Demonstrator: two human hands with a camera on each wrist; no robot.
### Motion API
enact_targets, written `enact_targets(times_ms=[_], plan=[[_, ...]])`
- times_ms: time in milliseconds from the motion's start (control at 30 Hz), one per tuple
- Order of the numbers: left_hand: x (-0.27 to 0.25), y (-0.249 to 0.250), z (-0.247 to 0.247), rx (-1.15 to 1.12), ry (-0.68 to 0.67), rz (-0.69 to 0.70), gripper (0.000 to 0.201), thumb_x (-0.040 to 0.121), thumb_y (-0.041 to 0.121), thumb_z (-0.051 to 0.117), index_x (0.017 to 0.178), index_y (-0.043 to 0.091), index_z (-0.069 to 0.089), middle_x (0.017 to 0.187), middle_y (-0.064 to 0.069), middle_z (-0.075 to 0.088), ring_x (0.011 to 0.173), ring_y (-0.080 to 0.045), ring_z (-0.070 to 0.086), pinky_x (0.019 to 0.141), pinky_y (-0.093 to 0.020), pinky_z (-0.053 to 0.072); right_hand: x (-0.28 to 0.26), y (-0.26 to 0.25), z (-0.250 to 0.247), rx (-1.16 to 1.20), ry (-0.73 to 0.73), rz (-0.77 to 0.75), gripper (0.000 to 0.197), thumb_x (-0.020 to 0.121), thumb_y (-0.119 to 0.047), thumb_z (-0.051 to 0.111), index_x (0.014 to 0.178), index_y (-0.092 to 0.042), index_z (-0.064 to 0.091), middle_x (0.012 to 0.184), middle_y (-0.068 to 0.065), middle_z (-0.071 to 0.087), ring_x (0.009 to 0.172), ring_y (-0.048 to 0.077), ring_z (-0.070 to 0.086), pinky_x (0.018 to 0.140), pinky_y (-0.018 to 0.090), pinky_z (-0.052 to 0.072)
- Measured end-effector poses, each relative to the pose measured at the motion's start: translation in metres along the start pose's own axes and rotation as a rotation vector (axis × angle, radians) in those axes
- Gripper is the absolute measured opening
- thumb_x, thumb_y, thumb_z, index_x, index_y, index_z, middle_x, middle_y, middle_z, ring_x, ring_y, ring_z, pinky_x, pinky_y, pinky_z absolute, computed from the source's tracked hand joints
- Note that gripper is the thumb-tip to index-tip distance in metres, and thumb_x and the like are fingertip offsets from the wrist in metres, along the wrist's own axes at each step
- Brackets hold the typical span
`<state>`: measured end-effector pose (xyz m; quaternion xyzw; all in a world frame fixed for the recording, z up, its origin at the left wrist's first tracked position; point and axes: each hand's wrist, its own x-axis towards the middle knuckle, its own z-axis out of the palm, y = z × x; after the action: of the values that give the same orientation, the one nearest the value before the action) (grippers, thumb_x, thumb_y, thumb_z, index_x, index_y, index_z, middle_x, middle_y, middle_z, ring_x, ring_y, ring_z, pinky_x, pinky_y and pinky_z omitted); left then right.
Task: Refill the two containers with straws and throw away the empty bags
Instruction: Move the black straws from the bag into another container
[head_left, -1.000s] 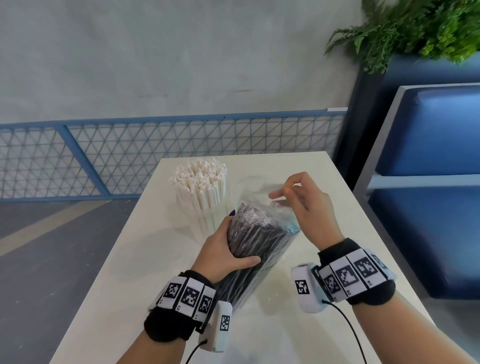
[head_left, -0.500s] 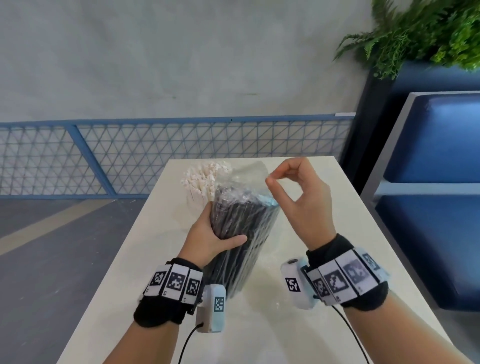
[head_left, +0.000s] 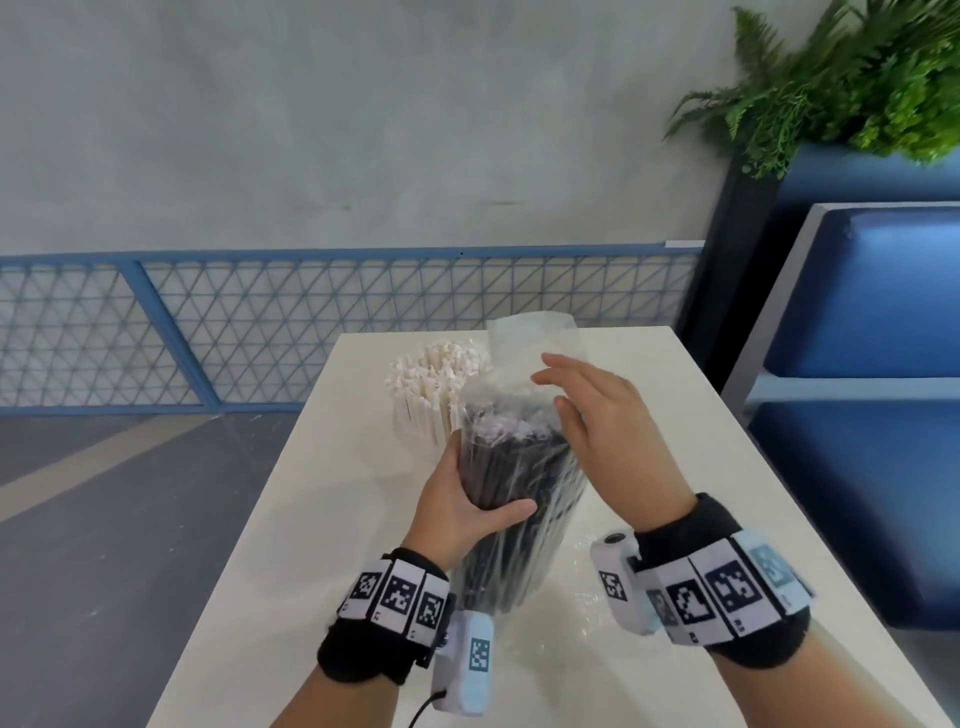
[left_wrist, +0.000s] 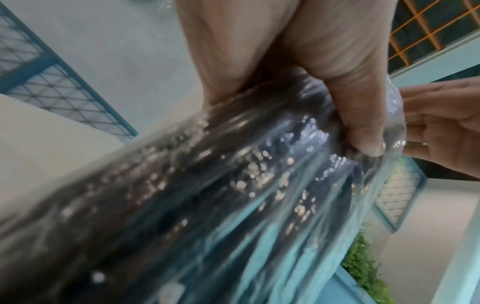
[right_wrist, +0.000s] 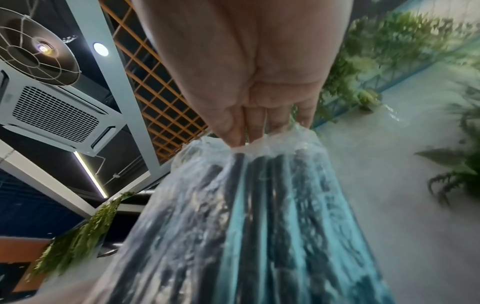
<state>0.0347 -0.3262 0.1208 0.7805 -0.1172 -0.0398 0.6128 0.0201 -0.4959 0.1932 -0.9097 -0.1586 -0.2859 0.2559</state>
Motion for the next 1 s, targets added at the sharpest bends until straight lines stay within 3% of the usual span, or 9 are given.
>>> enact_targets(times_ms=[67,133,300,400,533,600,700,900,1000], plan=[[0.005,-0.001,0.003,-0.023,-0.029,-0.007,0.099,0.056,0.034,0.088,0.138,0.026,0.033,0.13,0.012,0.054,0.12,-0.002,0.052,0.104,-0.027,0.042,0.008,-0.003,-0.01,-0.009,0.034,0.03,0.027,0.093,-0.017,0.041,0.112,-0.015,0.06,0.108,0.001,0.067,0.094,0.019,0.061,0.085,0.028,0.042],[0.009,-0.006,0.006,-0.016,-0.066,-0.024,0.104,0.053,0.037,0.088,0.139,0.026,0.031,0.133,0.011,0.052,0.122,-0.003,0.051,0.107,-0.031,0.041,0.013,-0.004,-0.016,0.053,0.014,0.078,0.022,0.096,-0.019,0.043,0.107,-0.016,0.062,0.09,-0.001,0.069,0.073,0.002,0.059,0.073,0.026,0.045],[0.012,-0.028,0.011,0.028,-0.132,-0.092,0.11,0.057,0.03,0.088,0.144,0.023,0.021,0.138,0.007,0.046,0.129,-0.01,0.044,0.11,-0.032,0.037,0.017,0.007,-0.01,0.012,-0.295,0.221,0.015,0.09,-0.025,0.057,0.097,-0.018,0.068,0.075,-0.008,0.067,0.055,-0.007,0.052,0.06,0.007,0.037],[0.013,-0.034,0.013,0.045,-0.134,-0.08,0.101,0.058,0.025,0.088,0.137,0.032,0.024,0.129,0.009,0.05,0.123,-0.01,0.049,0.105,-0.027,0.04,0.017,0.014,-0.005,-0.064,-0.474,0.201,0.024,0.078,-0.026,0.07,0.102,-0.023,0.067,0.091,-0.006,0.07,0.07,0.0,0.051,0.072,0.015,0.041],[0.017,-0.034,0.007,0.087,-0.124,-0.047,0.081,0.06,0.021,0.086,0.113,0.048,0.032,0.114,0.02,0.052,0.109,-0.004,0.053,0.089,-0.008,0.042,0.019,0.017,0.0,-0.099,-0.569,0.093,0.044,0.078,-0.021,0.068,0.12,-0.026,0.057,0.115,0.001,0.053,0.091,0.014,0.054,0.083,0.023,0.044],[0.018,-0.034,0.003,0.106,-0.12,-0.036,0.081,0.06,0.021,0.087,0.116,0.046,0.033,0.115,0.017,0.055,0.11,-0.006,0.055,0.089,-0.009,0.043,0.019,0.018,0.006,-0.109,-0.617,0.076,0.05,0.08,-0.019,0.066,0.127,-0.027,0.052,0.119,0.003,0.05,0.102,0.021,0.054,0.085,0.026,0.043],[0.019,-0.037,0.0,0.112,-0.063,-0.07,0.098,0.057,0.024,0.088,0.136,0.029,0.03,0.126,0.005,0.055,0.118,-0.012,0.053,0.1,-0.027,0.043,0.016,0.018,0.014,-0.007,-0.531,0.09,0.04,0.079,-0.014,0.067,0.117,-0.02,0.06,0.107,0.006,0.059,0.096,0.022,0.057,0.081,0.026,0.043],[0.02,-0.039,0.001,0.148,-0.041,-0.103,0.109,0.052,0.025,0.09,0.141,0.026,0.026,0.124,0.008,0.054,0.116,-0.009,0.051,0.101,-0.026,0.041,0.008,0.032,0.022,0.222,-0.379,0.141,0.017,0.08,-0.009,0.067,0.096,-0.014,0.073,0.092,0.004,0.068,0.08,0.009,0.056,0.072,0.006,0.039],[0.021,-0.039,0.004,0.182,-0.065,-0.1,0.112,0.051,0.031,0.091,0.142,0.024,0.026,0.128,0.008,0.054,0.118,-0.01,0.052,0.104,-0.031,0.042,0.008,0.038,0.025,0.231,-0.317,0.149,0.011,0.079,-0.001,0.065,0.083,-0.008,0.073,0.08,0.007,0.067,0.071,0.011,0.054,0.069,0.014,0.041]])
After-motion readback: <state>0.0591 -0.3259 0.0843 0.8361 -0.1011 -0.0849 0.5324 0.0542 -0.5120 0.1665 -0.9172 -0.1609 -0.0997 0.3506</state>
